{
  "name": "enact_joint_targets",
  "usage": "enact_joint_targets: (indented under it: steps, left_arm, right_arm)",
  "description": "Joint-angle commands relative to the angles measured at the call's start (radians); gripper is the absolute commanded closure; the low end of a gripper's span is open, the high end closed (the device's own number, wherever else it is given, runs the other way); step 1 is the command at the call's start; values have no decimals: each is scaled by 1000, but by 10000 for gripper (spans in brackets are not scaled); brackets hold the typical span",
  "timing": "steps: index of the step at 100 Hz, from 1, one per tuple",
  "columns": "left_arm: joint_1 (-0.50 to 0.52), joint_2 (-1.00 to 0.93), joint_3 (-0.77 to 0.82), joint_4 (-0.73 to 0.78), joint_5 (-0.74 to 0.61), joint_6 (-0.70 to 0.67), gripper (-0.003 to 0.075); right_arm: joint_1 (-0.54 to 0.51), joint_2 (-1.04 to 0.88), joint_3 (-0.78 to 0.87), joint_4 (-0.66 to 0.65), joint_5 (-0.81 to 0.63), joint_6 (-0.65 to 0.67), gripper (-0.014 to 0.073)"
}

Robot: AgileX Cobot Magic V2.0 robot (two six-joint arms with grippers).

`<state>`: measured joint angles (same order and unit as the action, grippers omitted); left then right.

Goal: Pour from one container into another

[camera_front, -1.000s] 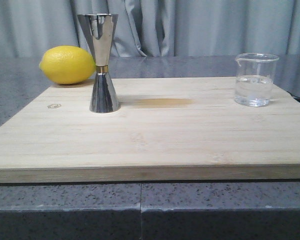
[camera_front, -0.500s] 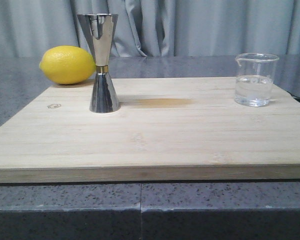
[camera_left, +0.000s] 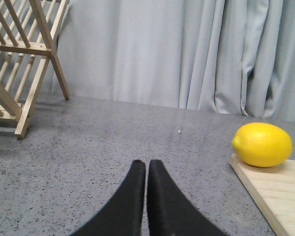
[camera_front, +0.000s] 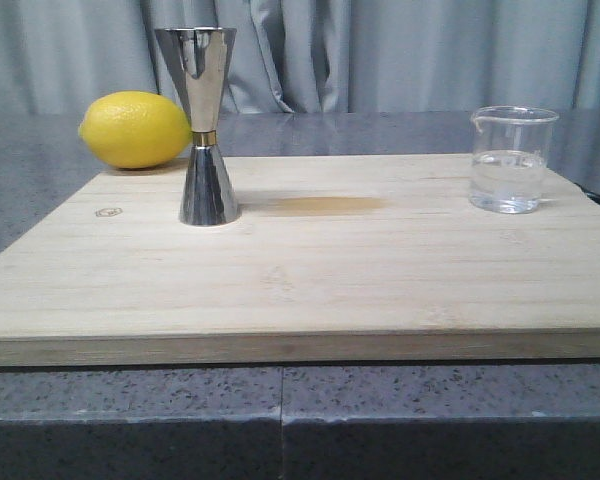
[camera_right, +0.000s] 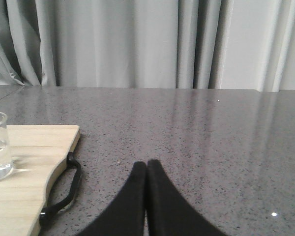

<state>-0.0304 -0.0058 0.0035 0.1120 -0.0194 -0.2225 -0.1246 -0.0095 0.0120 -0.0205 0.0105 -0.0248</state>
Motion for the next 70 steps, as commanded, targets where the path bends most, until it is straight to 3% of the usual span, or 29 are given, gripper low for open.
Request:
enact_joint_targets:
  steps: [1, 70]
  left_arm:
    - [1, -22, 29, -8, -72, -7, 739]
    - [1, -22, 29, -10, -59, -7, 739]
  right_arm:
    - [1, -19, 9, -9, -94, -1, 658]
    - [1, -19, 9, -6, -100, -1, 658]
